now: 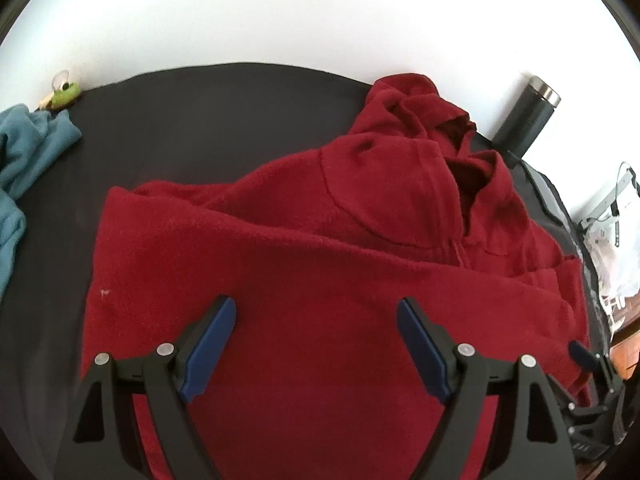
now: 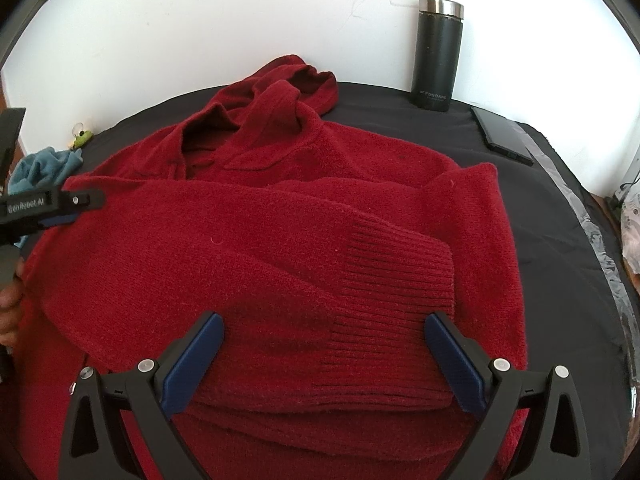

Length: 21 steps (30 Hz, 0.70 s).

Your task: Fold clothes

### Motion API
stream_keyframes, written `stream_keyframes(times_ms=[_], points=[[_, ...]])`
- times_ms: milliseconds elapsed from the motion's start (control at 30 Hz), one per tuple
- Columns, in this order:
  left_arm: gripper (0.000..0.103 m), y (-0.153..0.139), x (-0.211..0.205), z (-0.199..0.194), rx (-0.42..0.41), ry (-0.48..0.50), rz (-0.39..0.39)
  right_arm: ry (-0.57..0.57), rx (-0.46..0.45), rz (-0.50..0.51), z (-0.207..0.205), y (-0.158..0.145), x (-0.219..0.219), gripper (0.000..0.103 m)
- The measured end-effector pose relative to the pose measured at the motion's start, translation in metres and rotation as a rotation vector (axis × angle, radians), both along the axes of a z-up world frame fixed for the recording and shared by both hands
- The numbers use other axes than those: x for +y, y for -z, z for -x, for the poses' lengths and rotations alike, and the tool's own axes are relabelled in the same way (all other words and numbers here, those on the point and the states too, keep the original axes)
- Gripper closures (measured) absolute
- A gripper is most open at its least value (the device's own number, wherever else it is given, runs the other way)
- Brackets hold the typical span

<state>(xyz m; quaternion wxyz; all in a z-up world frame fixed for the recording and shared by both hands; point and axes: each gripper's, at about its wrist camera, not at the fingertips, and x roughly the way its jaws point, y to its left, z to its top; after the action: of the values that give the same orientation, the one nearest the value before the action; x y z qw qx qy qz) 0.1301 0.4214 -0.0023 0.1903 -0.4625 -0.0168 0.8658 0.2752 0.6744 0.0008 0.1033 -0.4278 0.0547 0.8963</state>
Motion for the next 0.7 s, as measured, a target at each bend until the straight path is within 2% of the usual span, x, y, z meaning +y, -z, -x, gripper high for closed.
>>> stream_keyframes(times_ms=[167,267,433,533,600,700], points=[[0.014,0.003,0.007,-0.012,0.077,0.03,0.057,0.002,0.009,0.015,-0.001,0.0,0.002,0.001],[0.014,0.004,0.006,-0.017,0.092,0.03,0.071,-0.001,0.012,0.022,-0.001,-0.001,0.003,0.001],[0.014,0.006,0.008,-0.008,0.071,0.029,0.029,-0.045,-0.017,0.053,0.002,-0.005,0.006,0.001],[0.014,0.004,0.005,-0.01,0.071,0.01,0.037,-0.067,-0.003,0.162,0.008,-0.022,0.013,0.001],[0.014,0.001,0.007,-0.016,0.107,-0.032,0.108,-0.064,0.028,0.178,0.02,-0.042,0.017,0.001],[0.014,-0.003,0.002,-0.018,0.132,-0.059,0.123,-0.062,0.074,0.19,0.044,-0.068,0.022,0.001]])
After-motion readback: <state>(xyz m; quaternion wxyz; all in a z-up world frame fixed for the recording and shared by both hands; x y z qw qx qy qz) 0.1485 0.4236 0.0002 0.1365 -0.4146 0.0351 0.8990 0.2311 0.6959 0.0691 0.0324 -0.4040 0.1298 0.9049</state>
